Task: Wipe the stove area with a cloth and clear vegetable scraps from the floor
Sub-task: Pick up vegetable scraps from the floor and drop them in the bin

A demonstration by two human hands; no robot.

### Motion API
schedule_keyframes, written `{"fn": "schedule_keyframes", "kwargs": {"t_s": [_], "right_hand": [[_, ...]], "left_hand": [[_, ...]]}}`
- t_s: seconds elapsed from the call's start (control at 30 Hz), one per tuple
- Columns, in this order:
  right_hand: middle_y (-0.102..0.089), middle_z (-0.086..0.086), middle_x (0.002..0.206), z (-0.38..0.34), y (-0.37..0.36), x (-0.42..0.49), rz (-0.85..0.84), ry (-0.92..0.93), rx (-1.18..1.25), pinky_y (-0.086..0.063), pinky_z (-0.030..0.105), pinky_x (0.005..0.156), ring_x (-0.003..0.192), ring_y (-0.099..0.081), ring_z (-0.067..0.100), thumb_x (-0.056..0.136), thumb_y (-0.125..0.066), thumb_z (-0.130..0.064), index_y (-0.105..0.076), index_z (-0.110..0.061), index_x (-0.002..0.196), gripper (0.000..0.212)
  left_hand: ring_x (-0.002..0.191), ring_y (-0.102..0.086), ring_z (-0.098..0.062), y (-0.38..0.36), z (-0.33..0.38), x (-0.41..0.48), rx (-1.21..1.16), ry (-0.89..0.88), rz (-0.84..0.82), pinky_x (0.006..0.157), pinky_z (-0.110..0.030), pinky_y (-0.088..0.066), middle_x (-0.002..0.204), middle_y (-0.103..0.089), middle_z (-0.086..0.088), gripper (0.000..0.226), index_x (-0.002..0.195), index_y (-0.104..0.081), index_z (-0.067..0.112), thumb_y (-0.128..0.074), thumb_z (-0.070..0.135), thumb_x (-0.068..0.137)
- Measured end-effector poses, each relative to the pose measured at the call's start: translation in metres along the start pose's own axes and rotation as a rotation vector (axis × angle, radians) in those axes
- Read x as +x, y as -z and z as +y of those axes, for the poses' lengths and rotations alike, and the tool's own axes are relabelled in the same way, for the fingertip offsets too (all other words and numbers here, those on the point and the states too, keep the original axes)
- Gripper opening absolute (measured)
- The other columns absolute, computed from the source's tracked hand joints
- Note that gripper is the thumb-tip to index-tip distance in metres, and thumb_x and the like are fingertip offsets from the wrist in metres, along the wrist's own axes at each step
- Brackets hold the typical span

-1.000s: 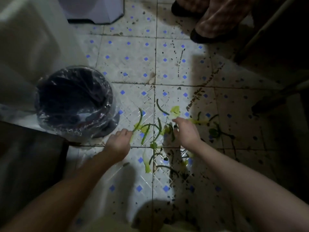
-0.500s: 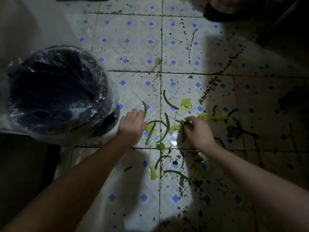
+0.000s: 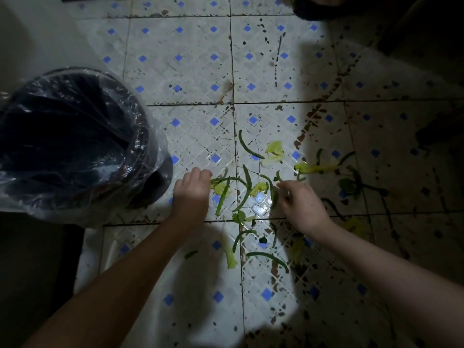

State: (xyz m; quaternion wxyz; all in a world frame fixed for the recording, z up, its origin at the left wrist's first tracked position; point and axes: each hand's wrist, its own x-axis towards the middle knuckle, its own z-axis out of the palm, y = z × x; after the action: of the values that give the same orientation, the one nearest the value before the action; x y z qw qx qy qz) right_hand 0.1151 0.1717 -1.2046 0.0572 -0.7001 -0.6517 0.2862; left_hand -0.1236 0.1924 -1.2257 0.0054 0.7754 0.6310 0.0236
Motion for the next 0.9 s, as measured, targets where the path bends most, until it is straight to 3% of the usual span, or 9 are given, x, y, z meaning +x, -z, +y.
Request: {"fn": "schedule_keyframes", "kwargs": {"t_s": [0.1, 0.23, 0.4, 0.47, 0.6, 0.77, 0.9], "right_hand": [[-0.065, 0.005, 0.111, -0.006, -0.002, 0.0, -0.013, 0.028, -0.046, -0.051, 0.041, 0.084, 0.105, -0.055, 0.024, 0.089, -0.051, -0.005, -0.061, -0.017, 0.113, 0.028], [-0.064, 0.005, 0.111, -0.017, -0.004, -0.004, -0.048, 0.057, -0.074, -0.051, 0.039, 0.081, 0.104, -0.055, 0.024, 0.091, -0.049, -0.01, -0.06, -0.016, 0.118, 0.03], [-0.066, 0.004, 0.106, -0.035, -0.005, -0.004, -0.116, 0.139, -0.083, -0.052, 0.04, 0.077, 0.096, -0.059, 0.025, 0.091, -0.05, -0.011, -0.065, -0.016, 0.107, 0.022], [-0.067, 0.005, 0.101, -0.039, -0.002, -0.001, -0.11, 0.145, -0.074, -0.052, 0.037, 0.072, 0.089, -0.06, 0.024, 0.088, -0.052, -0.008, -0.066, -0.015, 0.104, 0.023], [-0.067, 0.004, 0.097, -0.036, -0.002, 0.001, -0.075, 0.131, -0.075, -0.047, 0.03, 0.065, 0.085, -0.059, 0.023, 0.089, -0.054, -0.008, -0.066, -0.016, 0.105, 0.021], [-0.064, 0.003, 0.093, -0.018, -0.008, -0.005, -0.082, 0.162, -0.121, -0.036, 0.028, 0.062, 0.085, -0.056, 0.024, 0.097, -0.047, -0.023, -0.062, -0.015, 0.095, 0.018], [-0.066, -0.001, 0.096, -0.01, -0.001, -0.009, -0.106, 0.138, -0.093, -0.049, 0.033, 0.074, 0.091, -0.057, 0.022, 0.091, -0.05, -0.011, -0.064, -0.02, 0.094, 0.017]], "left_hand": [[0.077, -0.058, -0.031, 0.004, -0.017, -0.024, -0.081, 0.031, -0.103, 0.065, -0.04, -0.048, 0.089, -0.06, -0.014, 0.027, 0.106, -0.063, 0.004, -0.054, -0.006, 0.082], [0.097, -0.056, -0.024, 0.004, -0.027, -0.048, -0.105, 0.132, -0.259, 0.081, -0.036, -0.048, 0.11, -0.057, -0.006, 0.039, 0.124, -0.051, 0.016, -0.046, 0.002, 0.089], [0.099, -0.055, -0.022, -0.003, -0.03, -0.054, -0.031, 0.139, -0.303, 0.08, -0.033, -0.047, 0.11, -0.056, -0.006, 0.036, 0.121, -0.049, 0.014, -0.054, 0.035, 0.092], [0.093, -0.056, -0.021, -0.001, -0.027, -0.053, 0.037, 0.108, -0.293, 0.076, -0.031, -0.048, 0.105, -0.057, -0.007, 0.033, 0.111, -0.054, 0.012, -0.058, 0.037, 0.09], [0.061, -0.06, -0.017, 0.007, -0.019, -0.052, 0.172, 0.009, -0.204, 0.05, -0.024, -0.047, 0.071, -0.062, -0.003, 0.02, 0.072, -0.065, 0.013, -0.081, 0.023, 0.065], [0.06, -0.058, -0.02, 0.005, -0.017, -0.041, 0.164, -0.064, -0.055, 0.052, -0.027, -0.046, 0.07, -0.06, -0.004, 0.016, 0.074, -0.065, 0.012, -0.078, 0.021, 0.072], [0.073, -0.058, -0.026, 0.008, -0.006, -0.022, 0.039, -0.054, -0.062, 0.062, -0.035, -0.046, 0.084, -0.06, -0.01, 0.018, 0.088, -0.064, 0.007, -0.066, 0.025, 0.086]]}}
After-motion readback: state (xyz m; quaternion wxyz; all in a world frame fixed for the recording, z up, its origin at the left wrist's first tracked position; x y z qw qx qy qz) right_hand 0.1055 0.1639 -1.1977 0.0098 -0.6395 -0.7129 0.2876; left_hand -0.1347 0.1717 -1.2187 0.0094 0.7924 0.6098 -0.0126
